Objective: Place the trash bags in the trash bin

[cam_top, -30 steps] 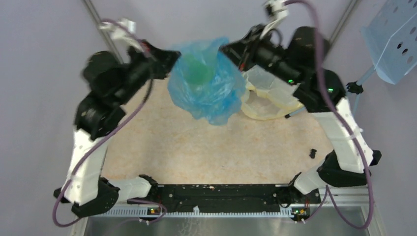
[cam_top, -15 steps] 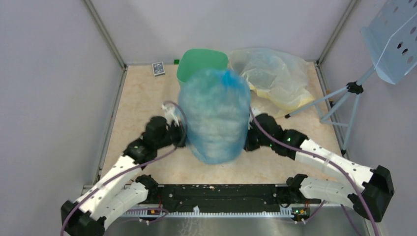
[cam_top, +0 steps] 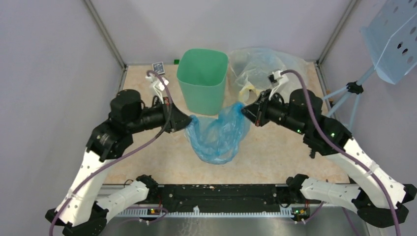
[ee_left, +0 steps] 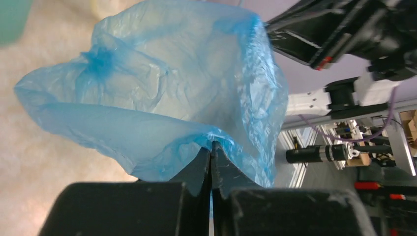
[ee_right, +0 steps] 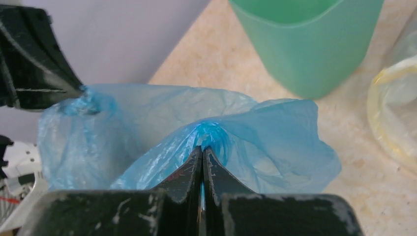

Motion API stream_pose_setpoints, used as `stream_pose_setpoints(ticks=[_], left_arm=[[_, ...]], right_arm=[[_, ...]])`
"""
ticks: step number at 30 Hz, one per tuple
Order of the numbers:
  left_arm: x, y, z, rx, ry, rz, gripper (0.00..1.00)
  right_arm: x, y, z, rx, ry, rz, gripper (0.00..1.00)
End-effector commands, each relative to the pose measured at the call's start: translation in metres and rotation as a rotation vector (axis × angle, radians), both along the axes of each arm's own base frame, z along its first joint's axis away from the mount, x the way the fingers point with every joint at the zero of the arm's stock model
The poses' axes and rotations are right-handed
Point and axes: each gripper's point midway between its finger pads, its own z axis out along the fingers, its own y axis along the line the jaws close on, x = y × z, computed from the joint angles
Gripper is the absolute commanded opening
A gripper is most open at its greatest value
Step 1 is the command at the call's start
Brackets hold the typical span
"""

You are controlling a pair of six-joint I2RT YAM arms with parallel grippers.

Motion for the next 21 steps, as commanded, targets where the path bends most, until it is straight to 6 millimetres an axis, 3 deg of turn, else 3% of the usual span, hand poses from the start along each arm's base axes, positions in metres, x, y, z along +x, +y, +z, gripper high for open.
stream_pose_setpoints(ticks=[1, 3, 6, 9, 15, 18, 21], left_arm=[[0.002, 0.010, 0.035, 0.022, -0.086, 0.032, 0.00], [0.007, 0.009, 0.023, 0.048, -0.056, 0.041, 0.00], [0.008, 0.001, -0.016, 0.070, 0.039, 0.004, 0.00], [0.008, -0.003, -0.032, 0.073, 0.071, -0.014, 0.00], [0.036, 0.029, -0.016, 0.197, -0.029, 0.203, 0.00], [0.044, 0.046, 0.000, 0.231, -0.077, 0.303, 0.00], [0.050, 0.061, -0.001, 0.312, -0.060, 0.370, 0.00]], right_arm=[[0.021, -0.022, 0.033, -0.052, -0.093, -0.131, 0.00], [0.027, -0.030, 0.022, -0.104, -0.080, -0.179, 0.00], [0.023, -0.030, -0.003, -0.147, -0.036, -0.160, 0.00], [0.017, -0.031, -0.006, -0.133, -0.034, -0.142, 0.00], [0.027, -0.059, 0.022, -0.163, -0.111, -0.266, 0.00], [0.031, -0.066, 0.015, -0.236, -0.101, -0.290, 0.00], [0.028, -0.060, -0.003, -0.314, -0.055, -0.235, 0.00]])
